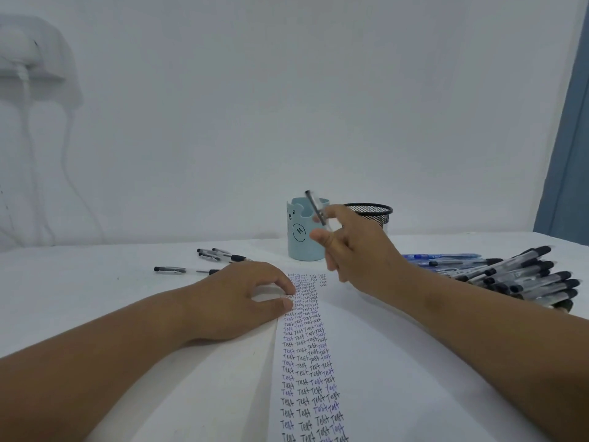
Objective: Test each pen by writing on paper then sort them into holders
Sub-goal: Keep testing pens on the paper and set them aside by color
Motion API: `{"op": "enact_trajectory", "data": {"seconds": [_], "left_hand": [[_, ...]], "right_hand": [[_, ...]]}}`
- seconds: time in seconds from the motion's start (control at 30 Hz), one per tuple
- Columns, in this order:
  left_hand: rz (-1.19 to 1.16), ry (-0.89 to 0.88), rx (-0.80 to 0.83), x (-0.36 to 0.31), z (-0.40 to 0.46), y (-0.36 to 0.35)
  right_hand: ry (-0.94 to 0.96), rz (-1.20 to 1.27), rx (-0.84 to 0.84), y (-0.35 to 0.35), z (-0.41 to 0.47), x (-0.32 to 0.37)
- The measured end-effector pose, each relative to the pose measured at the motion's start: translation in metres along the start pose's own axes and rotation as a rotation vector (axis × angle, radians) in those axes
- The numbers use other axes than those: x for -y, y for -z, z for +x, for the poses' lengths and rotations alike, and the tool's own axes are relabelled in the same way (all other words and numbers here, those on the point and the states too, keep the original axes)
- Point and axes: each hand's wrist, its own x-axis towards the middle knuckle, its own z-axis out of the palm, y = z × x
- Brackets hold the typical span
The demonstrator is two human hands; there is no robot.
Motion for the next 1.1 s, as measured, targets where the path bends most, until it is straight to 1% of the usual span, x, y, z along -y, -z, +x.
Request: {"op": "enact_trajectory", "data": {"seconds": [0.07,0.1,0.3,0.4,0.47,0.57,0.63,0.67,0.73,0.8,0.87,0.97,1.1], "left_hand": [[0.007,-0.001,-0.002,0.000,0.000,0.000],[0.010,0.000,-0.001,-0.001,0.000,0.000],[0.014,0.051,0.000,-0.003,0.000,0.000],[0.023,0.088,-0.033,-0.016,-0.002,-0.001],[0.070,0.089,-0.036,-0.027,-0.004,-0.003],[0.231,0.079,0.006,-0.037,-0.004,-0.004],[0.290,0.062,0.013,-0.037,-0.002,-0.007],[0.281,0.054,-0.001,-0.036,-0.002,-0.008],[0.180,0.039,-0.058,-0.035,-0.003,-0.009],[0.087,0.040,-0.105,-0.034,-0.003,-0.009],[0.060,0.056,-0.096,-0.037,-0.004,-0.010],[0.044,0.073,-0.080,-0.043,-0.004,-0.012],[0.020,0.091,-0.069,-0.042,-0.008,-0.010]], "right_hand": [[0.107,-0.147,-0.009,-0.001,0.001,-0.003],[0.134,-0.183,-0.011,-0.001,0.002,-0.005],[0.140,-0.262,0.070,0.000,0.001,-0.007],[0.061,-0.229,0.141,0.009,0.004,0.000],[-0.010,-0.194,0.146,0.025,0.009,0.010],[-0.048,-0.332,0.144,0.058,0.012,0.019],[-0.064,-0.407,0.160,0.082,0.006,0.017],[-0.082,-0.418,0.163,0.094,0.000,0.013],[-0.125,-0.413,0.150,0.118,-0.015,0.006],[-0.151,-0.465,0.138,0.143,-0.032,0.002],[-0.185,-0.526,0.119,0.166,-0.050,-0.003],[-0.240,-0.544,0.095,0.195,-0.072,-0.012],[-0.285,-0.588,0.098,0.207,-0.085,-0.022]]}}
